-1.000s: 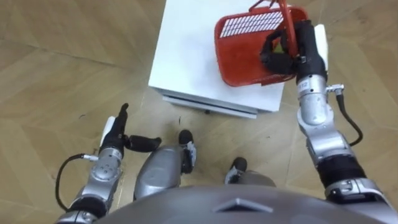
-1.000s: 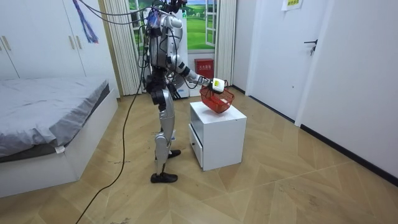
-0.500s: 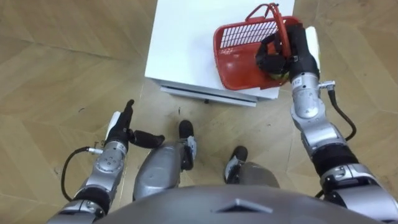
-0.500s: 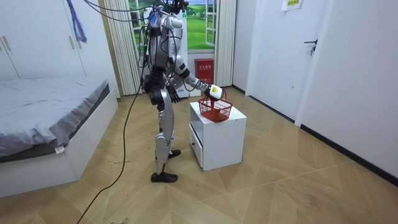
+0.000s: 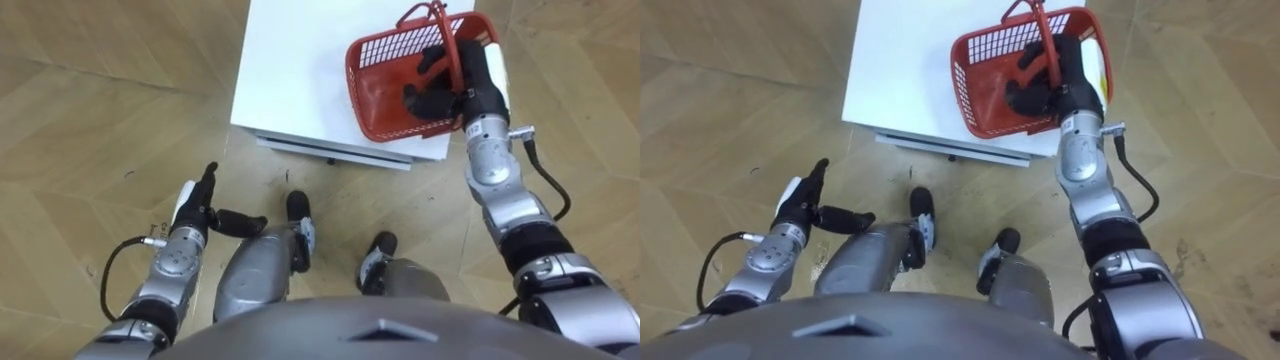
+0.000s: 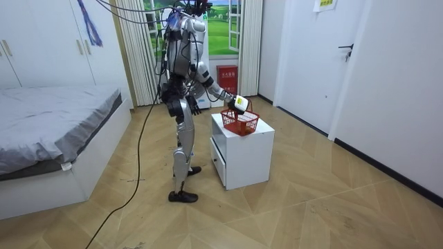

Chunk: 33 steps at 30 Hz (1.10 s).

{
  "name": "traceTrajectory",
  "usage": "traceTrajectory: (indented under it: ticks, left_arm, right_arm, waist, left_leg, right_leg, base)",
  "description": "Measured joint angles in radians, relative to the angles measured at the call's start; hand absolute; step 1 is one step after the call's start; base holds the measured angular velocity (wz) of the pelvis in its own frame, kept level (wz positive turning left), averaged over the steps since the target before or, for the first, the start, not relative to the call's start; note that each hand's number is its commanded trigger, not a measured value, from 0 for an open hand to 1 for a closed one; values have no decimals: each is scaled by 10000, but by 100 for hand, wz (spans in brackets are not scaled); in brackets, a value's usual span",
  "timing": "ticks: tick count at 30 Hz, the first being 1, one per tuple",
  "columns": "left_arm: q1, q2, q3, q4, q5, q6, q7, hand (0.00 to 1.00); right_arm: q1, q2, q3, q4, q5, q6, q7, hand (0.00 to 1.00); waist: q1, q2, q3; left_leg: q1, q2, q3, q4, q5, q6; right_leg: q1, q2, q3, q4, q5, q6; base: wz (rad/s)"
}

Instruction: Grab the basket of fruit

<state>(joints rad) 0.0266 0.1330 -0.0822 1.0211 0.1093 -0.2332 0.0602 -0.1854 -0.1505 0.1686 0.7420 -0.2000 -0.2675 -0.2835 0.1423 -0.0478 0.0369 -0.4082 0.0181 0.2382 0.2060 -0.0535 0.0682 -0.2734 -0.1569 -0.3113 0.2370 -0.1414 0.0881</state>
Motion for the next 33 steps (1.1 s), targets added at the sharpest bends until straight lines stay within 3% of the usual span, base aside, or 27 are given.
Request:
traceTrajectory:
  ticks: [16, 22, 24, 30, 33]
  left_arm:
    - [150, 40, 5, -51, -8, -145, -66, 0]
    - [227, 20, 17, -97, 1, -202, -135, 0]
    - [325, 3, 29, -115, 44, -291, -143, 0]
    - [758, -3, 457, -111, 84, -475, -216, 0]
    - [1219, -12, 615, -568, 119, -570, -194, 0]
  right_arm:
    - [3, 4, 70, 305, 130, -2, 23, 0]
    - [137, 3, 75, 287, 97, -38, -75, 0]
    - [409, 0, 66, 139, 43, -47, -115, 0]
    - [1296, -24, 54, -986, -235, -111, -35, 0]
    - [1578, -99, -44, -1780, -268, -272, -19, 0]
  waist:
    - [38, -65, -51]
    - [138, -74, -135]
    - [183, -73, -214]
    - [229, -68, -220]
    - [40, -68, -245]
  left_leg:
    - [137, 6, -34, 4, 16, -21]
    - [178, 13, -32, 4, 19, -24]
    - [224, 13, -26, 5, 19, -25]
    - [1041, -7, -19, -117, -33, -92]
    - [1237, -9, -23, -117, -37, -100]
  right_leg:
    - [136, 7, -57, 1, 4, -8]
    - [167, 21, -30, -3, 13, -20]
    - [221, 16, -40, -3, 13, -20]
    - [985, 45, -27, -211, 5, -27]
    - [1234, 64, -59, -342, -31, -92]
  base:
    - [0]
    - [0]
    - [2]
    - [-3]
    - [-1]
